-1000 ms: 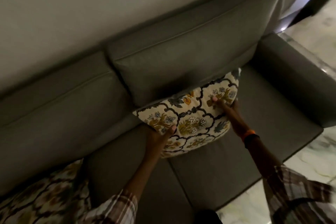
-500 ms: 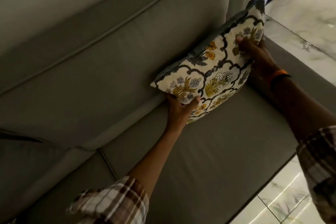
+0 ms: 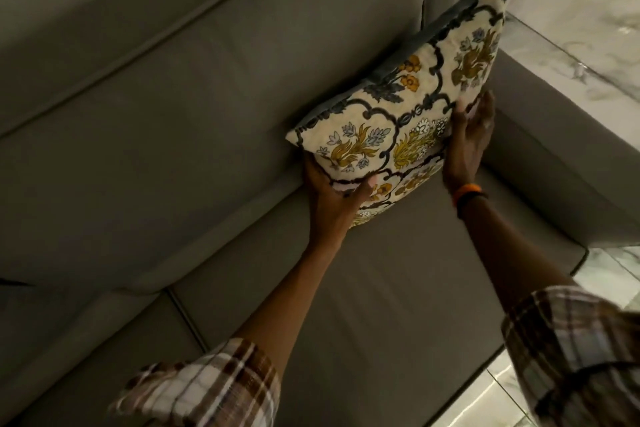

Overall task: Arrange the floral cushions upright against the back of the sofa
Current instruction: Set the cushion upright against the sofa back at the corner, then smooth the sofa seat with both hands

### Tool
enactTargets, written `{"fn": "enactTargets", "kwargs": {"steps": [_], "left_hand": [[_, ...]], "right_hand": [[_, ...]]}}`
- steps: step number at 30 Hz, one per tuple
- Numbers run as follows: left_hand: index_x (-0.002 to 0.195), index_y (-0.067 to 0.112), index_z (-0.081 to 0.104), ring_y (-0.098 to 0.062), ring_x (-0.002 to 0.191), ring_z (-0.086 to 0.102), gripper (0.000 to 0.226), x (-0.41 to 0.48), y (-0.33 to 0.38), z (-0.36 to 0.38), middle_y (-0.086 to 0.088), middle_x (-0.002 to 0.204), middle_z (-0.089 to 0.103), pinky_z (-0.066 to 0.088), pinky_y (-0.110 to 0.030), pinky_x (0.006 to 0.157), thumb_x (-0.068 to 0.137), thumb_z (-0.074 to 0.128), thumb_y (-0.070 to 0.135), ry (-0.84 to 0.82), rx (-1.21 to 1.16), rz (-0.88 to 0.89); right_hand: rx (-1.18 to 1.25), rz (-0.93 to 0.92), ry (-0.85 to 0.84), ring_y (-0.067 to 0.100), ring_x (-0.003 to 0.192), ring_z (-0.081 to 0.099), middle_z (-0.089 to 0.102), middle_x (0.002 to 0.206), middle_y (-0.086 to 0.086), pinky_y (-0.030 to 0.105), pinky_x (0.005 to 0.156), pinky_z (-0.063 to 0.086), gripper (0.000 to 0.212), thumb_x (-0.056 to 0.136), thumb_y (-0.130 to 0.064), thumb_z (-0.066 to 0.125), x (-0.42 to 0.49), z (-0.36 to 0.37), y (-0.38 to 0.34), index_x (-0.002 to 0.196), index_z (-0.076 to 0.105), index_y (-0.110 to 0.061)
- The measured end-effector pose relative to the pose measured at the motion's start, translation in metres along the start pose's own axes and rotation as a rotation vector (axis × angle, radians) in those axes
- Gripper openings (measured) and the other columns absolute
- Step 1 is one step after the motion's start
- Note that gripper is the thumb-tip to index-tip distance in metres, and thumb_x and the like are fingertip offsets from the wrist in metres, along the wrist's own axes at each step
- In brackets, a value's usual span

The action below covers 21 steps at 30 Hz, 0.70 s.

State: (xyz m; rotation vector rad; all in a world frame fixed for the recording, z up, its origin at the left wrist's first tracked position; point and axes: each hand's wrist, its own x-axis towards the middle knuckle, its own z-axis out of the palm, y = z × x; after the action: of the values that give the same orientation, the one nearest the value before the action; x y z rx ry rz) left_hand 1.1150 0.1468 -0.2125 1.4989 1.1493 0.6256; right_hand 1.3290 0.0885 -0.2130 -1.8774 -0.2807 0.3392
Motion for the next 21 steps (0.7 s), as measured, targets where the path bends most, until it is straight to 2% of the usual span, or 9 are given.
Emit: {"fn": "enactTargets", "kwargs": {"steps": [1, 3, 5, 7, 9, 12, 14, 17, 21], "left_hand": [[0.162, 0.025, 0.003, -0.025, 0.15, 0.032, 0.125, -0.009, -0.003, -0.009, -0.01, 0.163, 0.025, 0.041, -0.022, 0.113, 0.074, 0.092, 0.037, 0.0, 0.053, 0.031], [0.161, 0.031, 0.0, -0.029, 0.152, 0.029, 0.121, -0.029, -0.014, -0.031, -0.01, 0.166, 0.022, 0.043, -0.05, 0.117, 0.077, 0.083, 0.054, 0.005, 0.23, 0.091], [0.162, 0.028, 0.003, -0.031, 0.153, 0.028, 0.111, -0.054, -0.033, -0.06, -0.012, 0.168, 0.022, 0.039, -0.059, 0.116, 0.081, 0.069, 0.067, -0.006, 0.434, 0.134], [0.162, 0.026, 0.005, -0.032, 0.155, 0.025, 0.105, -0.084, -0.057, -0.095, -0.012, 0.168, 0.024, 0.036, -0.063, 0.116, 0.085, 0.06, 0.07, -0.029, 0.641, 0.152], [0.163, 0.026, 0.003, -0.034, 0.156, 0.022, 0.104, -0.123, -0.087, -0.14, -0.012, 0.167, 0.027, 0.034, -0.066, 0.117, 0.086, 0.061, 0.066, -0.046, 0.803, 0.136], [0.163, 0.028, 0.0, -0.036, 0.155, 0.025, 0.099, -0.189, -0.132, -0.22, -0.014, 0.164, 0.034, 0.033, -0.068, 0.116, 0.087, 0.052, 0.067, -0.056, 0.949, 0.095], [0.162, 0.025, 0.011, -0.037, 0.154, 0.027, 0.093, -0.235, -0.153, -0.281, -0.018, 0.162, 0.037, 0.032, -0.069, 0.116, 0.088, 0.049, 0.067, -0.016, 1.014, 0.044], [0.16, 0.021, 0.025, -0.037, 0.154, 0.028, 0.086, -0.292, -0.174, -0.373, -0.018, 0.159, 0.04, 0.027, -0.069, 0.119, 0.092, 0.05, 0.068, 0.095, 1.052, -0.025], [0.161, 0.019, 0.023, -0.038, 0.156, 0.019, 0.088, -0.37, -0.2, -0.509, -0.018, 0.165, 0.03, 0.019, -0.067, 0.123, 0.092, 0.047, 0.069, 0.19, 1.119, -0.134]], "right_hand": [[-0.045, 0.006, 0.06, 0.027, 0.157, 0.033, 0.027, 0.173, 0.011, 0.048, 0.127, 0.031, 0.081, 0.101, -0.06, 0.049, -0.023, 0.002, 0.009, 0.168, 0.024, -0.023], [-0.133, 0.006, 0.123, 0.028, 0.157, 0.032, 0.029, 0.172, 0.011, 0.055, 0.128, 0.029, 0.084, 0.097, -0.066, 0.051, -0.074, 0.008, 0.023, 0.166, 0.028, -0.023], [-0.225, 0.011, 0.118, 0.03, 0.158, 0.031, 0.029, 0.172, 0.01, 0.06, 0.128, 0.026, 0.088, 0.093, -0.071, 0.051, -0.13, 0.018, 0.038, 0.164, 0.031, -0.023], [-0.34, 0.031, 0.036, 0.033, 0.158, 0.029, 0.027, 0.173, 0.011, 0.065, 0.126, 0.025, 0.089, 0.091, -0.074, 0.049, -0.19, 0.028, 0.053, 0.162, 0.032, -0.024], [-0.465, 0.015, -0.123, 0.037, 0.156, 0.031, 0.028, 0.172, 0.013, 0.067, 0.123, 0.028, 0.089, 0.089, -0.075, 0.048, -0.259, 0.042, 0.065, 0.16, 0.034, -0.023], [-0.591, -0.101, -0.393, 0.041, 0.152, 0.036, 0.034, 0.168, 0.016, 0.066, 0.12, 0.033, 0.085, 0.088, -0.072, 0.049, -0.371, 0.069, 0.073, 0.155, 0.041, -0.021], [-0.627, -0.21, -0.535, 0.042, 0.15, 0.039, 0.036, 0.165, 0.016, 0.067, 0.118, 0.034, 0.081, 0.087, -0.069, 0.052, -0.452, 0.093, 0.069, 0.151, 0.045, -0.02], [-0.697, -0.335, -0.667, 0.042, 0.154, 0.035, 0.036, 0.166, 0.017, 0.069, 0.122, 0.029, 0.084, 0.086, -0.071, 0.05, -0.558, 0.129, 0.055, 0.15, 0.049, -0.018], [-0.814, -0.485, -0.816, 0.04, 0.163, 0.018, 0.024, 0.174, 0.018, 0.067, 0.13, 0.01, 0.1, 0.082, -0.082, 0.04, -0.691, 0.18, 0.026, 0.161, 0.04, -0.02]]}}
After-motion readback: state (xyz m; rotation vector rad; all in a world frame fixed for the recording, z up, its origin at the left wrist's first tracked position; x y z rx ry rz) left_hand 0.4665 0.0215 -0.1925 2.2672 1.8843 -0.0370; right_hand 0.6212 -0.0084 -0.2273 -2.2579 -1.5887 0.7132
